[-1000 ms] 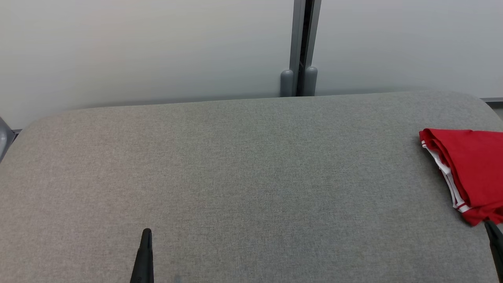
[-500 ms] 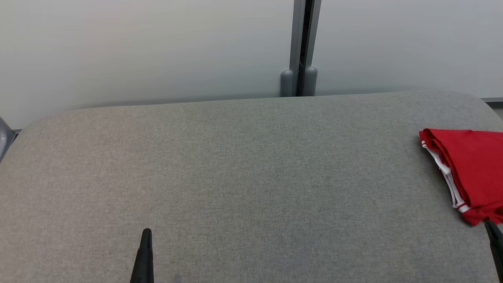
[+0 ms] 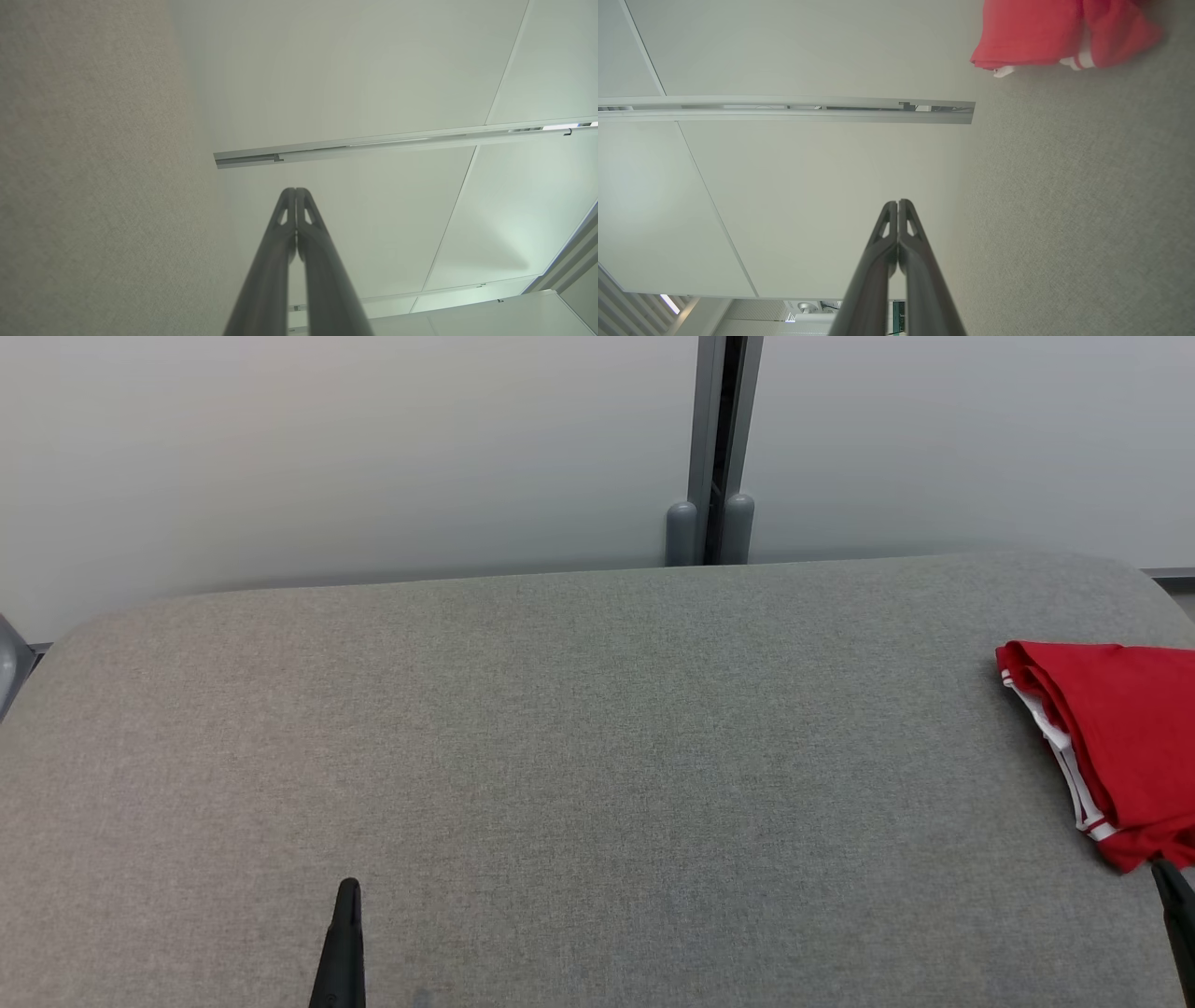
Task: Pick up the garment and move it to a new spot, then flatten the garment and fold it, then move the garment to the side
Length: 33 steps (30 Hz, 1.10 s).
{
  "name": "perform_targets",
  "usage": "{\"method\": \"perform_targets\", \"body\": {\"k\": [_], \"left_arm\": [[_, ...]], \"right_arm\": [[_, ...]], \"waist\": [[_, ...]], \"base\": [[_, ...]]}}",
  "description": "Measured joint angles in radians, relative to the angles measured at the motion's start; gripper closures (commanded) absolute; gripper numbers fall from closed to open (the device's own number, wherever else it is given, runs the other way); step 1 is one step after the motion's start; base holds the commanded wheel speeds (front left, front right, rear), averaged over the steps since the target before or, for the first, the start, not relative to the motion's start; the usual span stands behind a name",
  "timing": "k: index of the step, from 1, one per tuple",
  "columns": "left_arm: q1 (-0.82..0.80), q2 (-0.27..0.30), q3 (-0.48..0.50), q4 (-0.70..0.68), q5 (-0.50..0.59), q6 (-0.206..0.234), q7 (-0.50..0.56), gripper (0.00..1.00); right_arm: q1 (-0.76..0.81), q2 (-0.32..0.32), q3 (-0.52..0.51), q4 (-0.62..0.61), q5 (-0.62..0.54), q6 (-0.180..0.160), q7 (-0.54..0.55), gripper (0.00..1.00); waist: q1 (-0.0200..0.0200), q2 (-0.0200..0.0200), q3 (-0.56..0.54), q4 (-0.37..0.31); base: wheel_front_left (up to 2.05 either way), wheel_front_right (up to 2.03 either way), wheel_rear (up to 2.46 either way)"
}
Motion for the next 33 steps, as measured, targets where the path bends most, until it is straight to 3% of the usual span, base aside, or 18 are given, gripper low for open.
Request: {"method": "perform_targets", "body": {"k": [33], "left_arm": [[0.000,0.000,0.000,0.000,0.000,0.000,0.002,1.00]], "right_arm": [[0.000,0.000,0.002,0.000,0.003,0.000,0.000,1.00]], "waist": [[0.0000,0.0000,0.000,0.000]], "base": [[0.00,0.00,0.00]]}}
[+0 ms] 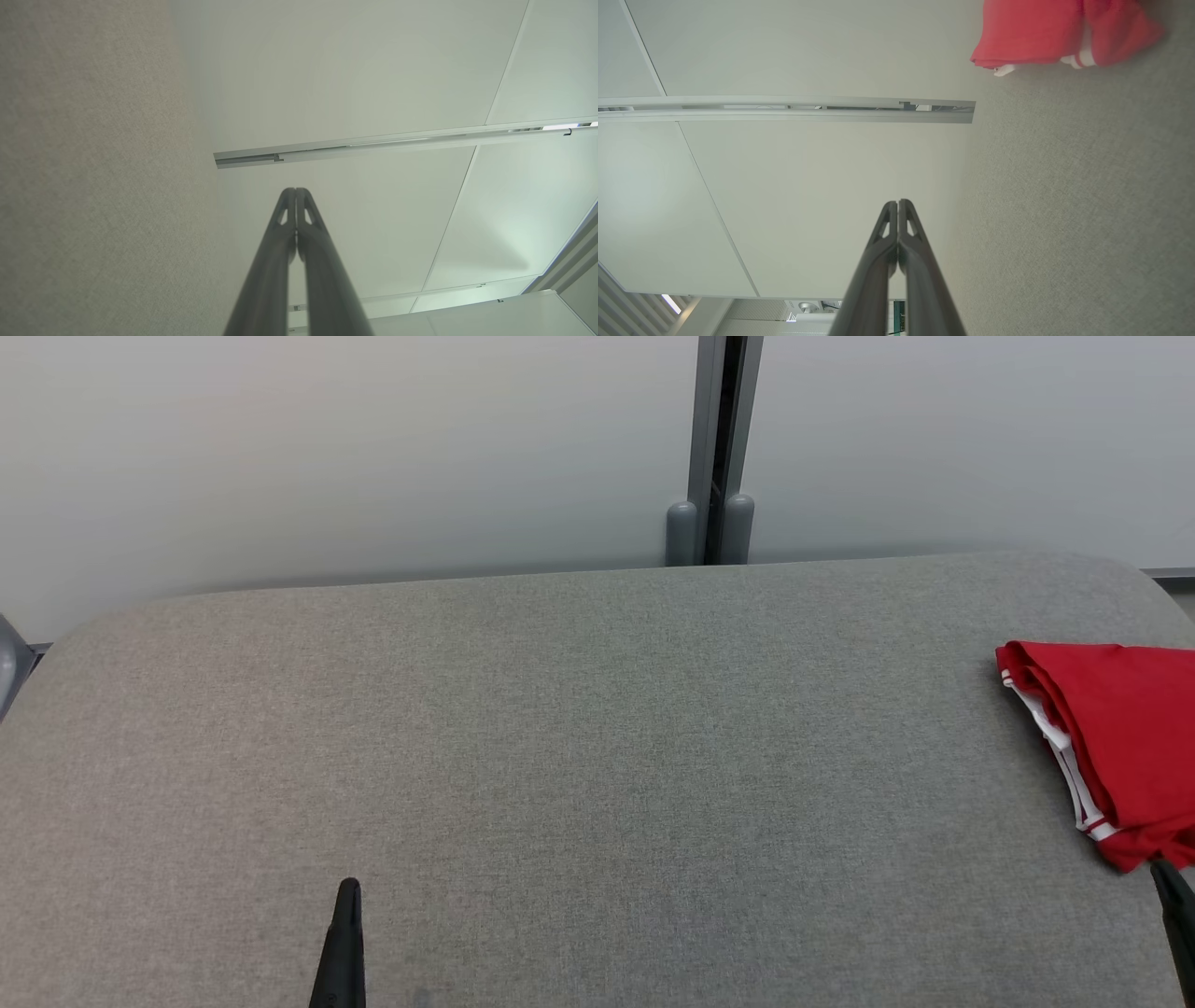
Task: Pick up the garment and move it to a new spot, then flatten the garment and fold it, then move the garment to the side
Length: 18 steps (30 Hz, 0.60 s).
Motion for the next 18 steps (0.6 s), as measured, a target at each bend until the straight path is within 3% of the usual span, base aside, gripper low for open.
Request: {"method": "perform_targets", "body": {"k": [18], "left_arm": [[0.000,0.000,0.000,0.000,0.000,0.000,0.000,1.00]], "right_arm": [[0.000,0.000,0.000,0.000,0.001,0.000,0.000,1.00]], "waist": [[0.0000,0.0000,0.000,0.000]], "base": [[0.00,0.00,0.00]]}}
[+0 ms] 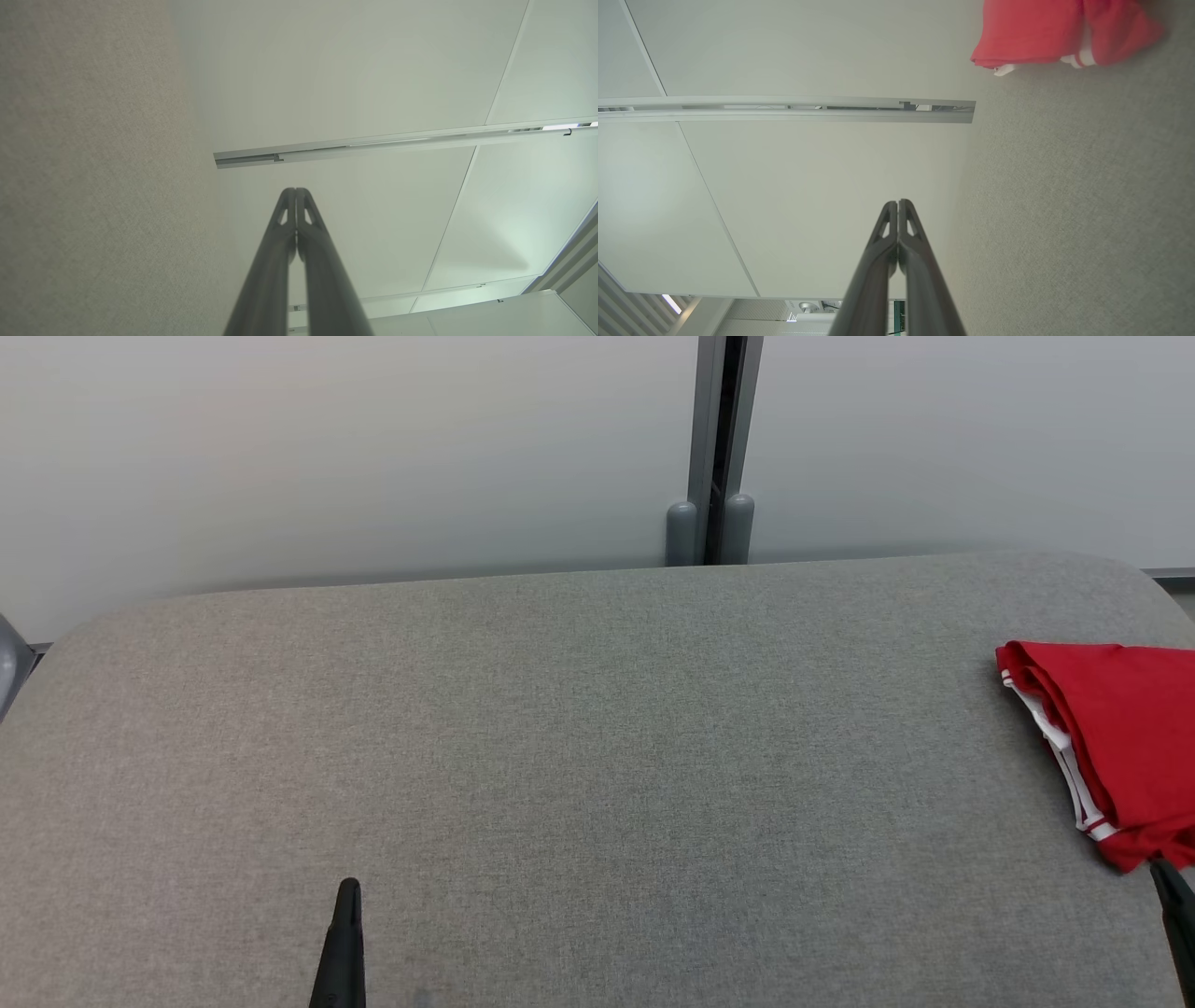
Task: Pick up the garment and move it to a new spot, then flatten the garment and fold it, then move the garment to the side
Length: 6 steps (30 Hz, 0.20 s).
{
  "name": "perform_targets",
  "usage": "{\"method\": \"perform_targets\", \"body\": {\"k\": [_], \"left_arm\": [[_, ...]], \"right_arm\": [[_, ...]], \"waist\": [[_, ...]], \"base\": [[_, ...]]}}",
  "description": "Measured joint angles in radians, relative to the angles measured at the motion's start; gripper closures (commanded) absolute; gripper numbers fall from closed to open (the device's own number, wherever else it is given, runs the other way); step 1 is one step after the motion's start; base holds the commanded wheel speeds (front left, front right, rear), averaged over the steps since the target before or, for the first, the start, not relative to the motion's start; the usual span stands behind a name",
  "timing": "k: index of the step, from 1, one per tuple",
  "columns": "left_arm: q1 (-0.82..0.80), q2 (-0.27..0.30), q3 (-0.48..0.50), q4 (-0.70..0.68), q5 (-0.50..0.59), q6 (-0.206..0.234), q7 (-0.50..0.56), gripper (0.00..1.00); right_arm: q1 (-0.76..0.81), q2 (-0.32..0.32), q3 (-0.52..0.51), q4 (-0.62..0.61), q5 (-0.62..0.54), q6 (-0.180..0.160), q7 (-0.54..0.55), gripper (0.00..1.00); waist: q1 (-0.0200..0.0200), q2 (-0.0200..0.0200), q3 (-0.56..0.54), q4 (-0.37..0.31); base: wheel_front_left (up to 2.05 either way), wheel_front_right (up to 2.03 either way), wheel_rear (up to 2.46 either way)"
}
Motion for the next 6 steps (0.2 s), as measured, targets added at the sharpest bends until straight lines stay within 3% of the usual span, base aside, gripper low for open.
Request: {"method": "perform_targets", "body": {"k": [6], "left_arm": [[0.000,0.000,0.000,0.000,0.000,0.000,0.000,1.00]], "right_arm": [[0.000,0.000,0.000,0.000,0.000,0.000,0.000,1.00]], "waist": [[0.0000,0.0000,0.000,0.000]], "base": [[0.00,0.00,0.00]]}}
